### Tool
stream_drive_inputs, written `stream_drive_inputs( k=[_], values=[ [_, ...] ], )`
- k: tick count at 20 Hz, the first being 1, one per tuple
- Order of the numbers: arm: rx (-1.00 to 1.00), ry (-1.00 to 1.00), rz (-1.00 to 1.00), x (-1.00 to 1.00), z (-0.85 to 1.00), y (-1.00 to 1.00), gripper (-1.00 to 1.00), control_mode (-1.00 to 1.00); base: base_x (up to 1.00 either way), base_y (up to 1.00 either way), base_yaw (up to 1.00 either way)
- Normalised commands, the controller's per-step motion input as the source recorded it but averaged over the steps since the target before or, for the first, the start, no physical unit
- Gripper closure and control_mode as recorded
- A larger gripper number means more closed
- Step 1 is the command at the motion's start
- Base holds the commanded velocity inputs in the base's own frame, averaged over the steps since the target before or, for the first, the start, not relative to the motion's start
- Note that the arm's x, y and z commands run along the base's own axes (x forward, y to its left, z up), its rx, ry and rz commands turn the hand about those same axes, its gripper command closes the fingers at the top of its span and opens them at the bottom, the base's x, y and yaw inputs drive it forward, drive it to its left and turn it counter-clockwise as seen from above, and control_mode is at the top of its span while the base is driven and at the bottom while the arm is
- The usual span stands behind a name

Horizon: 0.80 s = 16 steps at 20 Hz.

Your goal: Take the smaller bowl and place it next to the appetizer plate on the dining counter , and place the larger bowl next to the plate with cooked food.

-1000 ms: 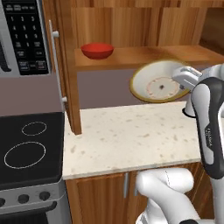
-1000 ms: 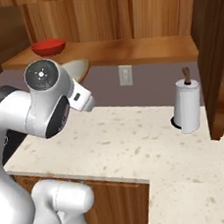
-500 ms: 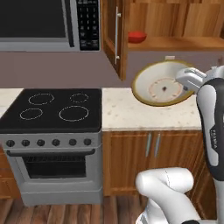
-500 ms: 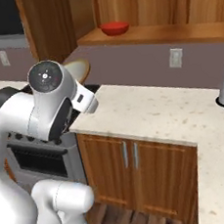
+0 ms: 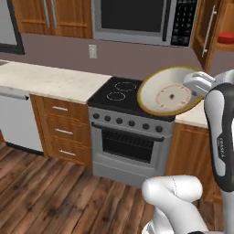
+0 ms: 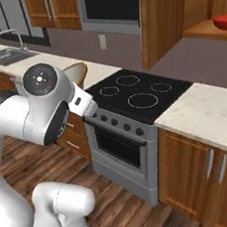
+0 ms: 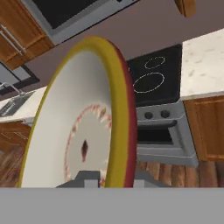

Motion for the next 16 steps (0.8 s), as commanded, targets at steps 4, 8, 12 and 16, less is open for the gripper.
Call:
stream_drive_inputs(
  k=[4,8,12,16],
  values=[
    [0.00,0.00,0.00,0.00,0.00,0.00,1.00,1.00,0.00,0.32,0.62],
    [0.00,0.00,0.00,0.00,0.00,0.00,1.00,1.00,0.00,0.41,0.56],
    [0.00,0.00,0.00,0.00,0.00,0.00,1.00,1.00,0.07,0.60,0.56],
    [0.00,0.00,0.00,0.00,0.00,0.00,1.00,1.00,0.06,0.56,0.54]
  ],
)
